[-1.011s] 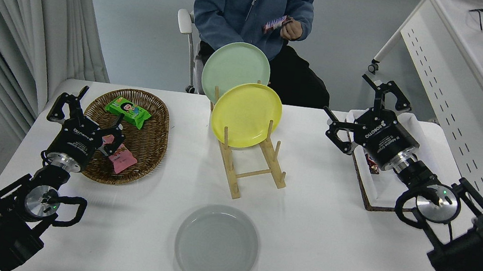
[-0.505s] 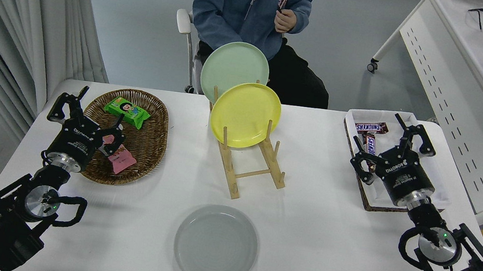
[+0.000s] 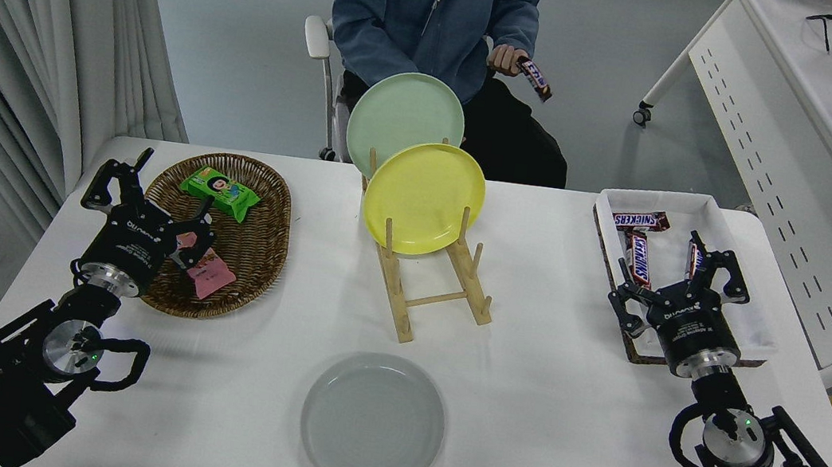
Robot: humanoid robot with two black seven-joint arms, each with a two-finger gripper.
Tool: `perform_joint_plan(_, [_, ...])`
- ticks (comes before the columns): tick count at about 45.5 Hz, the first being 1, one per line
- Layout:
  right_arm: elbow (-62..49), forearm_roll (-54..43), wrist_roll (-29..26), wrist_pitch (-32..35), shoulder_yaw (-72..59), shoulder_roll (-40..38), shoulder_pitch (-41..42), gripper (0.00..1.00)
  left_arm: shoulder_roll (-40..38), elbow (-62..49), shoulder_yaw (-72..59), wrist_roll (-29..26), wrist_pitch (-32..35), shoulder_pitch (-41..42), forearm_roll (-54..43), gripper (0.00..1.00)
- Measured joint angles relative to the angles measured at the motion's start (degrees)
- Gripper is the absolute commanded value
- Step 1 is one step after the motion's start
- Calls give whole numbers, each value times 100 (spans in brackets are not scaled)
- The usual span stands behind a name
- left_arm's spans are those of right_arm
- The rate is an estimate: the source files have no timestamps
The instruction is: Place the plate on the table
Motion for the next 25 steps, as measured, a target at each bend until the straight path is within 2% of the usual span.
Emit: perform_joint_plan(25, [-670,167,8,-224,23,217,375,100,0,-3,-1,0,0,0,0,100])
